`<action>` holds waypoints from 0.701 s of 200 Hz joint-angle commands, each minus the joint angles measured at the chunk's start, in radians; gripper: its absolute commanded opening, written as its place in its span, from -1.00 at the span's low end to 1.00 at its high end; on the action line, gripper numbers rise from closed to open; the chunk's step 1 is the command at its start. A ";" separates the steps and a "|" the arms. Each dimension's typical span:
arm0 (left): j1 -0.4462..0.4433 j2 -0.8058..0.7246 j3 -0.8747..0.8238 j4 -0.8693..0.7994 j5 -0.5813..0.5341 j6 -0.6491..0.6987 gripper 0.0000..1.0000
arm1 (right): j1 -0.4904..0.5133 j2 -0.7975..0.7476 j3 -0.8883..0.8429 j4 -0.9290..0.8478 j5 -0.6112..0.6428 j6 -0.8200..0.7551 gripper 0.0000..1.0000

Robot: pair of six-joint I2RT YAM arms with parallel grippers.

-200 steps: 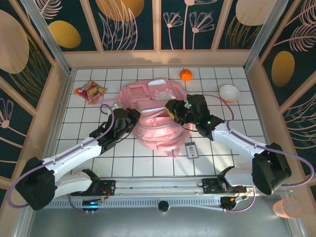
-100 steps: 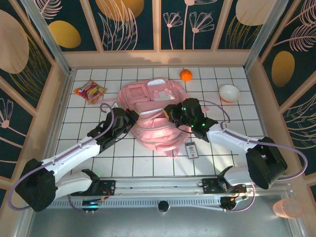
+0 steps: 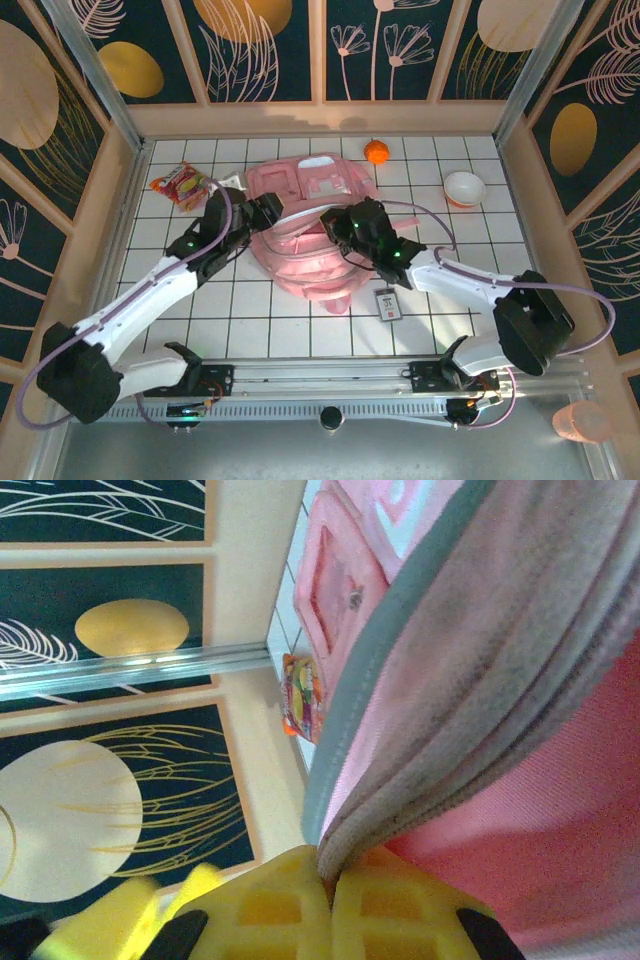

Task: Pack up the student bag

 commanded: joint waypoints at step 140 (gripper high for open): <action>-0.266 0.098 0.046 -0.237 -0.104 0.101 -0.16 | 0.018 0.033 0.108 0.062 0.059 -0.062 -1.00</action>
